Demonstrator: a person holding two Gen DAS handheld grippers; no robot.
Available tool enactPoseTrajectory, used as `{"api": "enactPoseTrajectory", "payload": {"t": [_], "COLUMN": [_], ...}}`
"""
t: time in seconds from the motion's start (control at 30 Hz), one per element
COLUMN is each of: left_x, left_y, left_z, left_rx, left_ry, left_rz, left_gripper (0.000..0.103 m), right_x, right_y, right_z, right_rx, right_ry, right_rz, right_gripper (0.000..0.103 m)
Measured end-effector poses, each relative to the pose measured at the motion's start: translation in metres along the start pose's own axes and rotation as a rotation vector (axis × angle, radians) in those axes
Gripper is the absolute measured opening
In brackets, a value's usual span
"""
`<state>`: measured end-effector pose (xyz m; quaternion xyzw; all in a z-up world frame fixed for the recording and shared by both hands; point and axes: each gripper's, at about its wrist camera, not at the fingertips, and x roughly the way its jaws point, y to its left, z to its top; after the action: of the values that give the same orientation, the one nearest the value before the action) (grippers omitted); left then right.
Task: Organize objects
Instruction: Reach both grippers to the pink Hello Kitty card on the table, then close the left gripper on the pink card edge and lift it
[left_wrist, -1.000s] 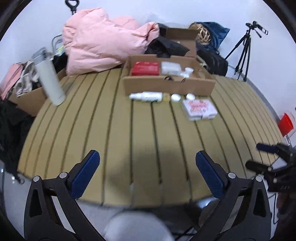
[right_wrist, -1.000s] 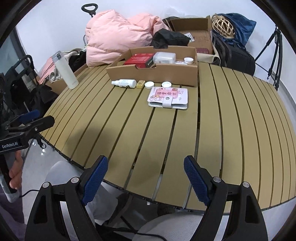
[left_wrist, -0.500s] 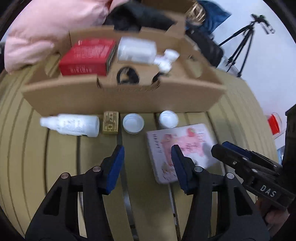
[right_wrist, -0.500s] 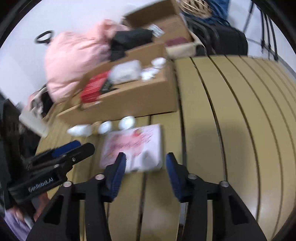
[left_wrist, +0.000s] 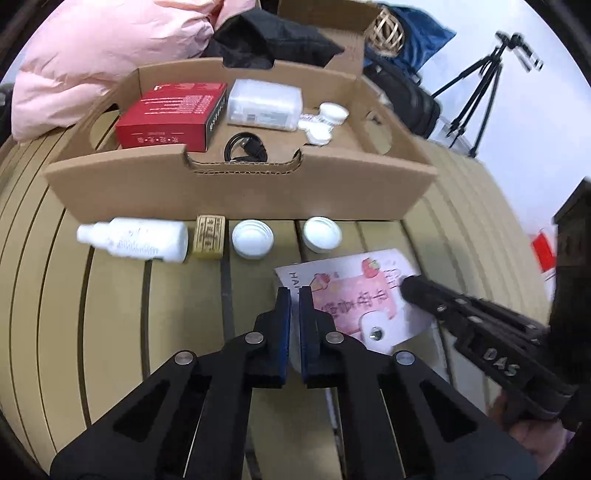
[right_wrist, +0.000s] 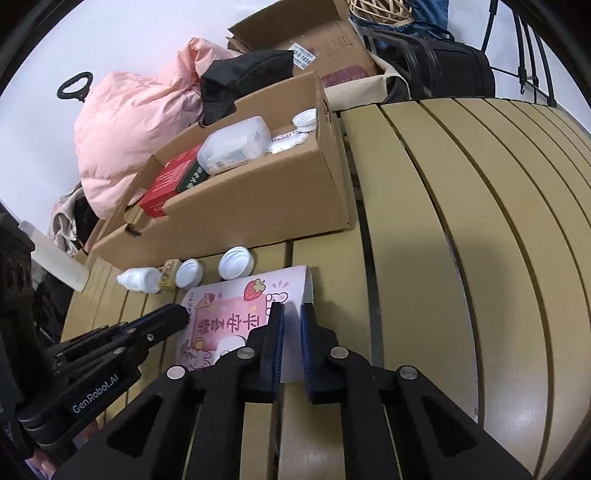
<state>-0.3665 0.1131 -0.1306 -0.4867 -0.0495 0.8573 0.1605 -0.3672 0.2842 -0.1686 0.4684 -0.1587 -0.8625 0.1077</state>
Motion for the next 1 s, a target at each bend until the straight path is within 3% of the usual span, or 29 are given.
{"api": "enactPoseTrajectory", "payload": {"t": [0.1,0.33,0.5,0.63,0.73,0.83,0.93,1.0], "left_x": [-0.022,-0.102,-0.125,-0.139,-0.143,-0.127,-0.109,-0.087], "left_y": [0.003,0.021,0.031,0.031,0.029,0.047,0.061,0.066], "left_z": [-0.017,-0.079,-0.083,-0.059,-0.031,-0.017,-0.03,-0.044], "left_rx": [-0.014,-0.071,-0.088,-0.064,-0.015,-0.037,-0.073,-0.12], "left_ry": [0.022,0.005,-0.022,-0.077,-0.15,-0.116,-0.076,0.014], "left_rz": [0.014,-0.001,-0.001,-0.066,-0.032,-0.005,0.009,-0.025], "left_gripper": [0.0,0.0,0.0,0.0,0.0,0.0,0.0,0.006], "right_x": [-0.013,-0.071,-0.089,-0.095,-0.096,-0.087,-0.08,-0.075], "right_y": [0.009,0.063,0.086,0.096,0.115,0.124,0.117,0.107], "right_z": [-0.011,-0.076,-0.105,-0.098,-0.083,-0.067,-0.06,-0.058], "right_rx": [-0.013,-0.116,-0.161,-0.145,-0.199,-0.23,-0.2,-0.189], "right_ry": [0.005,-0.009,0.015,0.015,-0.016,-0.03,-0.027,-0.02], "right_rz": [0.006,0.028,0.059,0.129,0.107,0.086,0.093,0.073], "right_gripper": [0.007,0.006,0.005,0.001,0.001,0.001,0.001,0.001]}}
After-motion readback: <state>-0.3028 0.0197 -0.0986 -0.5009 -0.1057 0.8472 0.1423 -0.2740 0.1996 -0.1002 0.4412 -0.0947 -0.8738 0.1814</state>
